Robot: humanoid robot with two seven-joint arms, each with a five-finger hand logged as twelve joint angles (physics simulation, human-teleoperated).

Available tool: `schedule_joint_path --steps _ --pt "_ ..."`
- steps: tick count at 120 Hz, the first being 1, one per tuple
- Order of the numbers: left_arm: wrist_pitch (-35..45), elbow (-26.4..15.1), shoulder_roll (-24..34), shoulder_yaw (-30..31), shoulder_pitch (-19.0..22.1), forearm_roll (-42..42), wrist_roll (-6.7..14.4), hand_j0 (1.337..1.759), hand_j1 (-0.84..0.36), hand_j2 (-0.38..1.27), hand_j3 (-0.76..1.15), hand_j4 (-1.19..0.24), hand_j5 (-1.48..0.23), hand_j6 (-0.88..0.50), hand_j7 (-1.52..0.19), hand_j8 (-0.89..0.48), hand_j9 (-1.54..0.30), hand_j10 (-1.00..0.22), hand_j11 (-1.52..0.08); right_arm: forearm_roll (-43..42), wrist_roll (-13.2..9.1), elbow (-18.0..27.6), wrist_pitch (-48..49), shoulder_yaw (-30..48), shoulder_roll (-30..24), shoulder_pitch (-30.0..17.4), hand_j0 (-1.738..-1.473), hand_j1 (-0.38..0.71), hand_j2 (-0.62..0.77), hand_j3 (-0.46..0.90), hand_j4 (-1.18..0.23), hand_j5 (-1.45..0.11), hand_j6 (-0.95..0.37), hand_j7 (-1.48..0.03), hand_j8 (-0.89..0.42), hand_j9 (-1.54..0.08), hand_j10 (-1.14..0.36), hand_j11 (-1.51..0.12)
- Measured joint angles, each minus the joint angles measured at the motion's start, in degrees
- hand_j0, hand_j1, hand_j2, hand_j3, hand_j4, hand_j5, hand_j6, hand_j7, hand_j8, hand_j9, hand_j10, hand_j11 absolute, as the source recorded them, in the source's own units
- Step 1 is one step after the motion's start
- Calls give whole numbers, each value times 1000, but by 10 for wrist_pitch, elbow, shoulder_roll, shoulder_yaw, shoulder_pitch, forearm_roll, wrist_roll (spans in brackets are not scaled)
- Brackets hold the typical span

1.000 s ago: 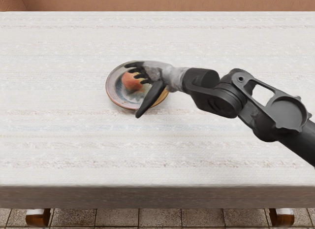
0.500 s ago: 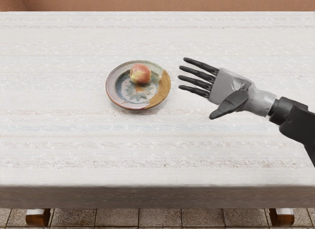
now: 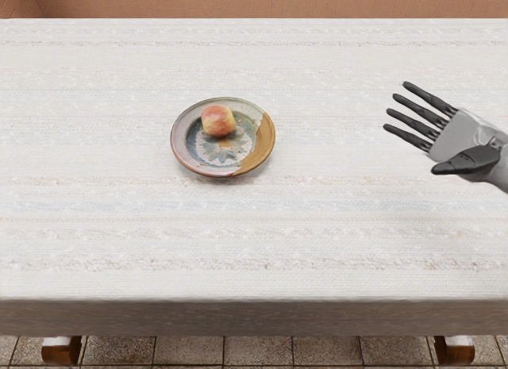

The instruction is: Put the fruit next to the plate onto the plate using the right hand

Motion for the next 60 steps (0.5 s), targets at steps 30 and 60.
schedule_joint_path --steps 30,60 --pt "0 0 0 0 0 0 0 1658 349 0 0 0 0 0 0 0 0 0 0 7 0 -2 0 3 -5 -4 -1658 -331 -2 0 -15 -20 -14 -20 -14 -20 -15 -20" --pt "0 0 0 0 0 1 1 1658 349 0 0 0 0 0 0 0 0 0 0 8 0 -2 0 3 -5 -4 -1658 -330 -3 0 -16 -21 -15 -21 -15 -21 -16 -21"
